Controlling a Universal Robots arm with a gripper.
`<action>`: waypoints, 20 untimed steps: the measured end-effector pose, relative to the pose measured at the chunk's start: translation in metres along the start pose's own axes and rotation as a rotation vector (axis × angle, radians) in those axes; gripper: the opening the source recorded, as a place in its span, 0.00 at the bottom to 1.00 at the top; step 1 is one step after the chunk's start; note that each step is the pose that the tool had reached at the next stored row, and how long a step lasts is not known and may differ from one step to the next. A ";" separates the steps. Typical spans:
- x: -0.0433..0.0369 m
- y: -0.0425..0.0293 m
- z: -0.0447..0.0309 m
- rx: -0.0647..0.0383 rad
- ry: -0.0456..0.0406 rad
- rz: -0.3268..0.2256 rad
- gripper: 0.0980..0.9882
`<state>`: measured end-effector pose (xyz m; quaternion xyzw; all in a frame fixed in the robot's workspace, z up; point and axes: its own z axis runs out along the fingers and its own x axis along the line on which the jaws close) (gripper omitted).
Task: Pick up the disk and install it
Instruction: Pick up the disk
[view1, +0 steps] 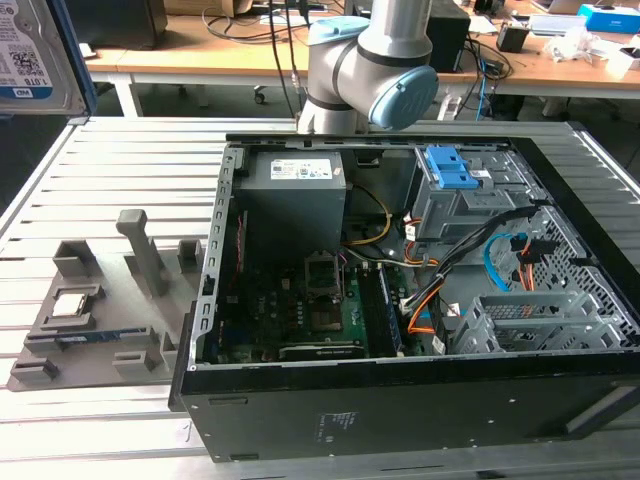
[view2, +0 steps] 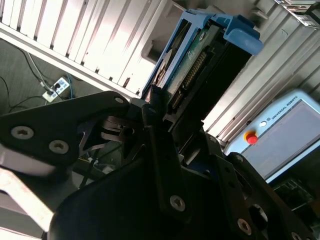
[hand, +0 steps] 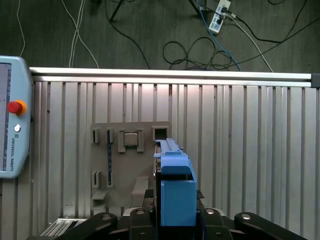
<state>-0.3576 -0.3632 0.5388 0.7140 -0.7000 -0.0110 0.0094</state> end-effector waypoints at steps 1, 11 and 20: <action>0.0000 0.0000 -0.0022 0.000 0.0000 0.000 0.30; 0.0000 0.0000 -0.0139 0.000 0.0000 0.000 0.30; -0.0003 -0.0119 -0.0142 0.000 0.0000 0.000 0.30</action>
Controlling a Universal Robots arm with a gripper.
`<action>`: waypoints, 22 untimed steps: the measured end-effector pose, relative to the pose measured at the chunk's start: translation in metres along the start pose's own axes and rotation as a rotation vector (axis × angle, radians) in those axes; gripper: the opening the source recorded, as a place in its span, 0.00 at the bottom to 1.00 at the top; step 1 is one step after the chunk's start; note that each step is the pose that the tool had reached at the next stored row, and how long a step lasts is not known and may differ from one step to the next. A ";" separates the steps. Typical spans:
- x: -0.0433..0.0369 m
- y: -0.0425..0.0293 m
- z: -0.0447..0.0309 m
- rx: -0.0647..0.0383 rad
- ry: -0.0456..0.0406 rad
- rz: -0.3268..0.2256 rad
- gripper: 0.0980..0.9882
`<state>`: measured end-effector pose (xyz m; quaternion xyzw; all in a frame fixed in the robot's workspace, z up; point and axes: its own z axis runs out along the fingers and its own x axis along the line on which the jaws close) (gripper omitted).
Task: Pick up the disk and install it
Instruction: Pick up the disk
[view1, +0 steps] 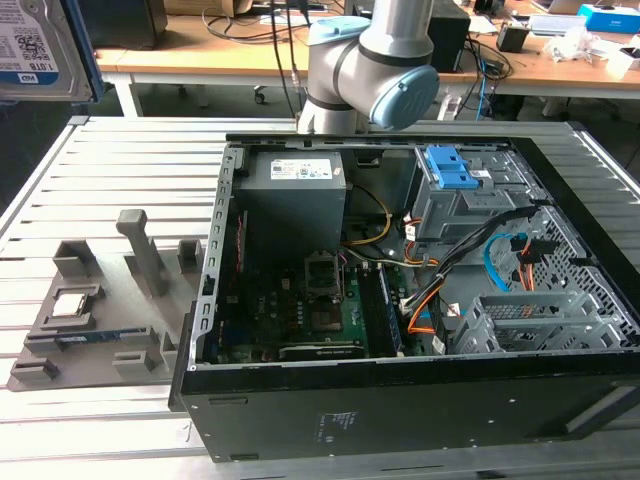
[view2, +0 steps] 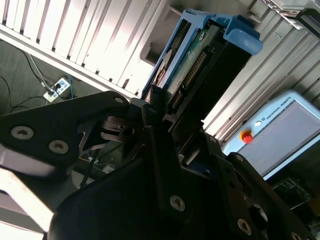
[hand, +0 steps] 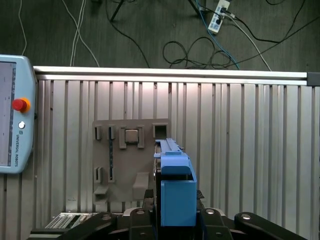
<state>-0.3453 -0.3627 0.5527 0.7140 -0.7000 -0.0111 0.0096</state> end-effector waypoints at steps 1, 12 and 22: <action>-0.0002 -0.0029 -0.0001 0.000 0.0000 0.000 0.30; -0.0022 -0.0290 -0.0008 0.000 0.0000 0.000 0.30; -0.0029 -0.0513 -0.0015 0.000 0.0000 0.000 0.30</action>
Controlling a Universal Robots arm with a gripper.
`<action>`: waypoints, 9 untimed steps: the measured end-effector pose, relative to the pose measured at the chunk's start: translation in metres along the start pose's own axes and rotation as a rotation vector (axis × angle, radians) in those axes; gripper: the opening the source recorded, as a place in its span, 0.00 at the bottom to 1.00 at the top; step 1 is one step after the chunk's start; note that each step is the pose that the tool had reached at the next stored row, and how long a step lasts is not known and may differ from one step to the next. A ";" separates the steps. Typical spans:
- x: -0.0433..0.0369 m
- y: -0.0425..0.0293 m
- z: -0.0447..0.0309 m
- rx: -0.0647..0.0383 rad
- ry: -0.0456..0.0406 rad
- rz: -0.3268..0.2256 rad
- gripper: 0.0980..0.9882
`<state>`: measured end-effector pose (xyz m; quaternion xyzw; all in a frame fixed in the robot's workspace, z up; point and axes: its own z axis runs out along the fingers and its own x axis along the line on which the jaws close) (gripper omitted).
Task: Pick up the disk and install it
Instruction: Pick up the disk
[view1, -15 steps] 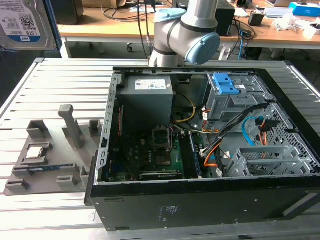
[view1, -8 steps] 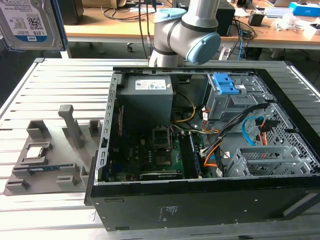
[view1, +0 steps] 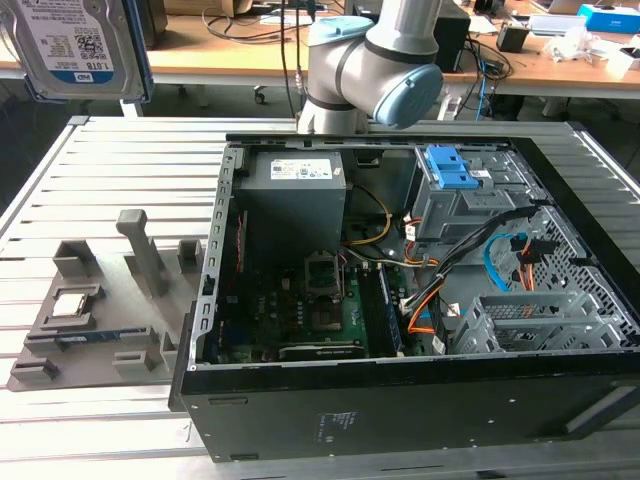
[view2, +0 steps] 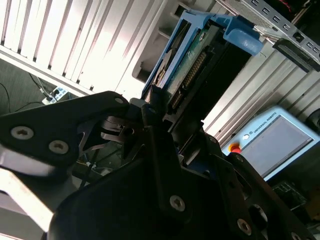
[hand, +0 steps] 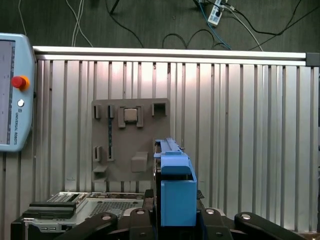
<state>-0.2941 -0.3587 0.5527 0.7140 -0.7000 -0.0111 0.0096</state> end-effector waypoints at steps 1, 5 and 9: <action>0.0000 -0.0019 -0.0001 0.000 0.0000 0.000 0.30; -0.0005 -0.0183 -0.0005 0.000 0.0007 0.000 0.30; -0.0014 -0.0369 -0.0010 0.000 0.0008 0.000 0.30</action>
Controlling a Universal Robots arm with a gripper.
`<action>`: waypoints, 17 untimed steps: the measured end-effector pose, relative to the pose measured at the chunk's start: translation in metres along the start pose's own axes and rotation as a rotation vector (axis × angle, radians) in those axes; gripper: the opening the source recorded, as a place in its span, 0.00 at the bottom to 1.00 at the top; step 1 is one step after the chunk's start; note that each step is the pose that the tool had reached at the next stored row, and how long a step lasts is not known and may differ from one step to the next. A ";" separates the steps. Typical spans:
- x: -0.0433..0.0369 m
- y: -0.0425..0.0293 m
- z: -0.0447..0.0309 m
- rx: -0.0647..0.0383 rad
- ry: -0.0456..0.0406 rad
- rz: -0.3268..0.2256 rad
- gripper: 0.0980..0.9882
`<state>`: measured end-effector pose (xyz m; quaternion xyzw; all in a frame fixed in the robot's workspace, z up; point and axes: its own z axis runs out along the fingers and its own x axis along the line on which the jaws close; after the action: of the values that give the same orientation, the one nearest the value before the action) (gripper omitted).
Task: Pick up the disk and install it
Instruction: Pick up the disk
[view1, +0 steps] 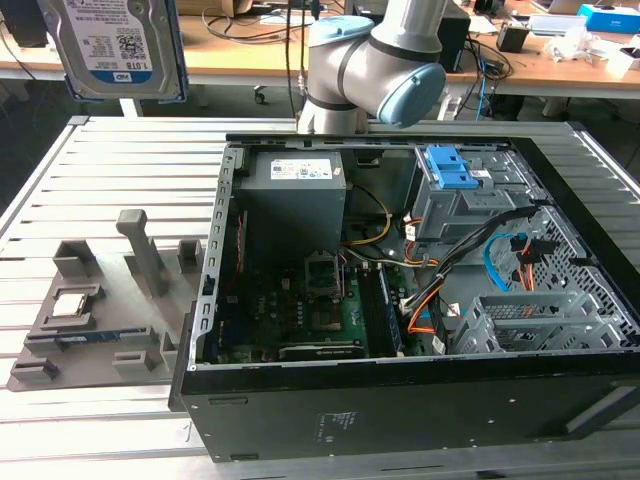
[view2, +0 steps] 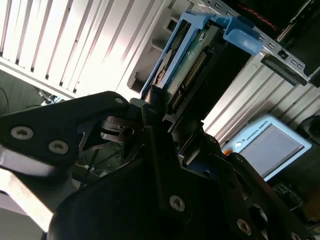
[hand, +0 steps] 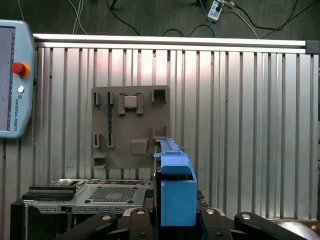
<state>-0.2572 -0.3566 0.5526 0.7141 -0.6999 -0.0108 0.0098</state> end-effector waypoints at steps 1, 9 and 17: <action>-0.0002 -0.0034 -0.0001 0.000 0.0000 0.000 0.30; -0.0038 -0.0472 -0.0014 0.000 0.0005 0.000 0.30; -0.0064 -0.0815 -0.0024 0.000 0.0006 0.000 0.30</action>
<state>-0.1758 -0.3485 0.5526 0.7140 -0.7000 -0.0106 0.0101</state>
